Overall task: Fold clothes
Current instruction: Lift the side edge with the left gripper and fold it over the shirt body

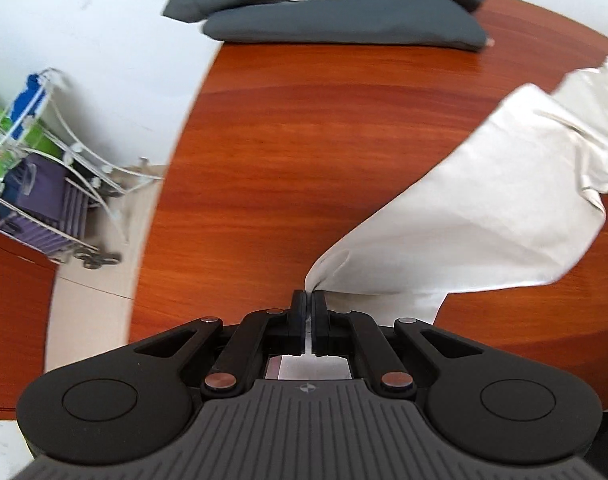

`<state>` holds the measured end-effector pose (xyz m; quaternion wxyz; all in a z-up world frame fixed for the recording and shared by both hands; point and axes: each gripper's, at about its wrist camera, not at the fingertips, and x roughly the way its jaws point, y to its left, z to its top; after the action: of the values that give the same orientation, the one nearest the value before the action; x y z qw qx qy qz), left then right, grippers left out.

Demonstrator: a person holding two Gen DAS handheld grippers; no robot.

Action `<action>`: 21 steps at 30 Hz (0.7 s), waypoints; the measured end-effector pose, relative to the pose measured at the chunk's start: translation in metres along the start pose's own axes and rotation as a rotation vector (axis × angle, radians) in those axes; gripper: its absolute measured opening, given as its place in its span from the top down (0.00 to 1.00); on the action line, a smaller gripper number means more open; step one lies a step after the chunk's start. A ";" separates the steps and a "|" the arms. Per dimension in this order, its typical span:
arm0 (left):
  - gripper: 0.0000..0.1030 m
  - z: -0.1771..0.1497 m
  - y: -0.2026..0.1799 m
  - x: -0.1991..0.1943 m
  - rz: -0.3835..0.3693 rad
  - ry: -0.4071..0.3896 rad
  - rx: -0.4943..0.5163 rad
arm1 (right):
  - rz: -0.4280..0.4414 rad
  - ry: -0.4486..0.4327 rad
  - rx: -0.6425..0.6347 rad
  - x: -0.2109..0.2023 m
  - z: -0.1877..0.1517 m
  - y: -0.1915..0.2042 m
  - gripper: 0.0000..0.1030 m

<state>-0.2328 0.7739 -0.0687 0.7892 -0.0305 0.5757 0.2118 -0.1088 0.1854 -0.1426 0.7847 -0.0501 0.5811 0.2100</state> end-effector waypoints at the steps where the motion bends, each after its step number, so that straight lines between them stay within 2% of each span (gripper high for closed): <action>1: 0.97 0.003 0.006 0.003 0.008 0.004 0.012 | 0.000 -0.001 0.001 0.000 0.001 0.001 0.54; 7: 0.97 -0.001 0.011 0.015 0.015 0.075 0.077 | -0.004 -0.009 0.008 -0.004 0.001 0.002 0.50; 13: 0.97 -0.015 0.022 0.016 0.016 0.118 0.070 | -0.006 -0.004 0.008 -0.004 0.003 0.001 0.49; 21: 0.97 -0.016 0.017 0.006 -0.008 0.121 0.096 | 0.009 -0.008 -0.015 -0.006 0.012 0.000 0.49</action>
<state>-0.2516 0.7866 -0.0758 0.7543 -0.0079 0.6318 0.1785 -0.1000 0.1879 -0.1329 0.7856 -0.0523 0.5766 0.2182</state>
